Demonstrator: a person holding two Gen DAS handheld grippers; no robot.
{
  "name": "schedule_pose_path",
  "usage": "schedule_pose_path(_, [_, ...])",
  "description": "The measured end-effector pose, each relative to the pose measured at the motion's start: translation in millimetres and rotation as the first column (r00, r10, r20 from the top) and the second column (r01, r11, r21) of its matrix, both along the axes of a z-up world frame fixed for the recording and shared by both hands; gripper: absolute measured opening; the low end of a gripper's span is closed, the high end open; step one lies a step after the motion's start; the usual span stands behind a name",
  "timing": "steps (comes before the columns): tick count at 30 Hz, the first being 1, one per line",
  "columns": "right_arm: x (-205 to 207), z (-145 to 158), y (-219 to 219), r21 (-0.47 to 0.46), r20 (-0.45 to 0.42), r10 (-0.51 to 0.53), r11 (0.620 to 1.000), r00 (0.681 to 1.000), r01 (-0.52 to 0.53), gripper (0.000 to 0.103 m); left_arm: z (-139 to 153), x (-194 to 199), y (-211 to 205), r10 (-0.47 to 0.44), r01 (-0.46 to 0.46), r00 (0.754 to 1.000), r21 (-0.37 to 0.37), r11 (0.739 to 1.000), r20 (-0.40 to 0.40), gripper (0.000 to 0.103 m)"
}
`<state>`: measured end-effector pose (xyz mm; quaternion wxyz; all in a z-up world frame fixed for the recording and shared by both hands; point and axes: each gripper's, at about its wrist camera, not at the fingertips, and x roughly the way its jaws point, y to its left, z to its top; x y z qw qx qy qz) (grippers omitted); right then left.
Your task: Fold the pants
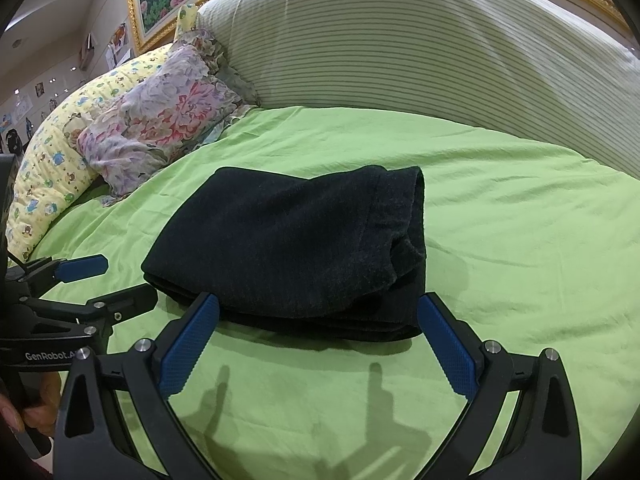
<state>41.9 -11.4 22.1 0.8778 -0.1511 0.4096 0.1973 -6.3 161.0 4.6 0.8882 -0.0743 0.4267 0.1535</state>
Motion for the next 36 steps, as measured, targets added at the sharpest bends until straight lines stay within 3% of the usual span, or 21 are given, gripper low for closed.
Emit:
schedule_pose_path(19, [4.4,4.5,-4.8,-0.004,0.009,-0.016,1.0,1.0,0.016,0.099,1.8,5.1,0.7,0.0,0.001,1.0,0.021,1.0,-0.012,0.091])
schedule_pose_path(36, [10.1,9.8,-1.2,0.019,0.01,-0.03,0.999,0.999,0.03,0.099,9.8,14.1,14.5,0.042,-0.042,0.999,-0.025,0.999,-0.003,0.091])
